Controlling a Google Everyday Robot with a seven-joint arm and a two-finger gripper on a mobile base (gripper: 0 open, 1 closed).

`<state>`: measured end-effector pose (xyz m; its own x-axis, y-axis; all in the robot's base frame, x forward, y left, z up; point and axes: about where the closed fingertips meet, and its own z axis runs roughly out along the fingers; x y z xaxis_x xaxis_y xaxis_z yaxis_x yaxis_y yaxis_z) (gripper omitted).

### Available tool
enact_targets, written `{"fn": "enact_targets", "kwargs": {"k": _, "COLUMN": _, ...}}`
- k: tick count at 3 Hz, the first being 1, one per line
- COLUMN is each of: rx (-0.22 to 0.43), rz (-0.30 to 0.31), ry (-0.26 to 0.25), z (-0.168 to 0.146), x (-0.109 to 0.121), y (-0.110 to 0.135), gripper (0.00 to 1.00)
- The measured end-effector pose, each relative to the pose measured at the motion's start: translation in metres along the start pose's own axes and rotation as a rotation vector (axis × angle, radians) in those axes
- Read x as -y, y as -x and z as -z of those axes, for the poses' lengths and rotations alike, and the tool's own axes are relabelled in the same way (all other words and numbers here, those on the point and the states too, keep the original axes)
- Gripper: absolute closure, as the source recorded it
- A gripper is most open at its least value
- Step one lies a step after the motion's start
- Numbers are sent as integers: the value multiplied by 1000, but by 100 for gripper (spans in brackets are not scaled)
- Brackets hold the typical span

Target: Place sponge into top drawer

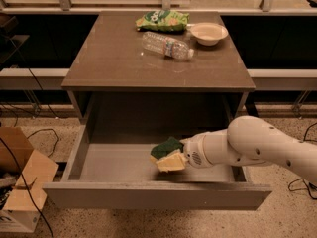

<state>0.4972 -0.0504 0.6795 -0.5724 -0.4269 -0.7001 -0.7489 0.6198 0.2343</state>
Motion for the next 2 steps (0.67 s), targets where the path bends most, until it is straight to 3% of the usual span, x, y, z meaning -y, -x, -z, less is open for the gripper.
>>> {"fn": "enact_targets", "kwargs": {"k": 1, "rx": -21, "rz": -24, "ry": -10, "z": -16, "x": 25, "y": -11, "gripper": 37}}
{"fn": "enact_targets", "kwargs": {"k": 2, "rx": -44, "rz": -89, "ry": -18, "z": -28, "x": 35, "y": -30, "gripper": 14}}
